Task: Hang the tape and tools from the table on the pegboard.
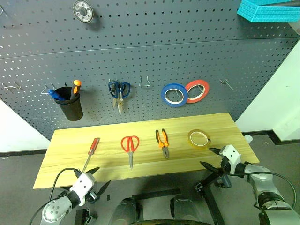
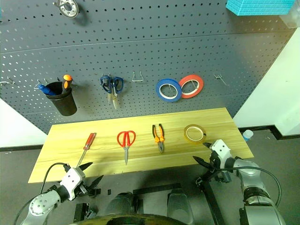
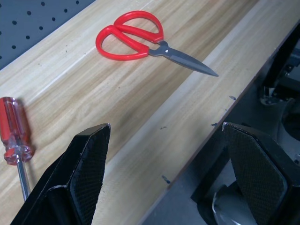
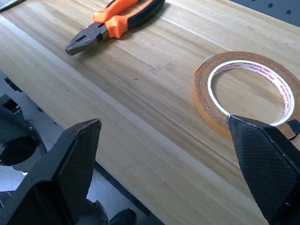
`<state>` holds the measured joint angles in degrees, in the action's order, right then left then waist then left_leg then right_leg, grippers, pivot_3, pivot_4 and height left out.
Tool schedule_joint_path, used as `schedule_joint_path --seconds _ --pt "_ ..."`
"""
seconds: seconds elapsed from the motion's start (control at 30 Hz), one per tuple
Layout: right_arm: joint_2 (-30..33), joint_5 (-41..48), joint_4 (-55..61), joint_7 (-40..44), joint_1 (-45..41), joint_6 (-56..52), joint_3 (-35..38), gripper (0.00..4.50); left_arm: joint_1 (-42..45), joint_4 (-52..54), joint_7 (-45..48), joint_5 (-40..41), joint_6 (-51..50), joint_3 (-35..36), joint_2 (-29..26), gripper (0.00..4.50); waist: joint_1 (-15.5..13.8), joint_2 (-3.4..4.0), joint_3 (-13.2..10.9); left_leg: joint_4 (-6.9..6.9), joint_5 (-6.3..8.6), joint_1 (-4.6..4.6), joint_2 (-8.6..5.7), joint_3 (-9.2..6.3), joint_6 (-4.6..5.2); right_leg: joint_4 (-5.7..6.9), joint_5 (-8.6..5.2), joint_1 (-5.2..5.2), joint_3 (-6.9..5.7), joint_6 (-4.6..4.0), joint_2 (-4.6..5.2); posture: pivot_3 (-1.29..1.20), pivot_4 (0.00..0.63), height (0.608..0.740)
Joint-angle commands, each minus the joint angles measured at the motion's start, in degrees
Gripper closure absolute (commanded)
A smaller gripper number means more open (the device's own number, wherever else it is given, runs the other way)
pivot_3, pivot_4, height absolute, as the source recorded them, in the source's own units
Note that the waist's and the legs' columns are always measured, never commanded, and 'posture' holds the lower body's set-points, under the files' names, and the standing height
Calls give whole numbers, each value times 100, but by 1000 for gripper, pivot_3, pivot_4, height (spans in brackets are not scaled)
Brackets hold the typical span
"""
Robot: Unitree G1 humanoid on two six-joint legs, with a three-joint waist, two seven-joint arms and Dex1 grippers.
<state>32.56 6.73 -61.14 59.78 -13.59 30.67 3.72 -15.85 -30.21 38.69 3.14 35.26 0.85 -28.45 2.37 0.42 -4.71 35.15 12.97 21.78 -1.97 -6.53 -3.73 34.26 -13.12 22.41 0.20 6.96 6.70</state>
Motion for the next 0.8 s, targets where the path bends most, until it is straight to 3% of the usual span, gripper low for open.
schedule_joint_path --seconds 0.03,0.33,0.8 --pt "-48 -28 9 -29 -116 111 28 0 -47 443 -30 109 -117 52 -33 508 -1 0 0 0 0 0 0 0 0 0 0 0 0 0 0 -14 40 740" --pt "-66 -51 22 -40 -126 137 50 0 -215 1622 -66 181 -1001 101 -101 508 0 1 1 0 0 0 0 0 0 1 0 -1 0 0 0 -15 33 740" --pt "-208 -307 109 -398 -331 -18 -126 0 -84 2527 -196 437 -2024 171 4 508 6 0 0 0 0 -4 0 0 0 2 0 -4 2 0 0 -11 34 740"
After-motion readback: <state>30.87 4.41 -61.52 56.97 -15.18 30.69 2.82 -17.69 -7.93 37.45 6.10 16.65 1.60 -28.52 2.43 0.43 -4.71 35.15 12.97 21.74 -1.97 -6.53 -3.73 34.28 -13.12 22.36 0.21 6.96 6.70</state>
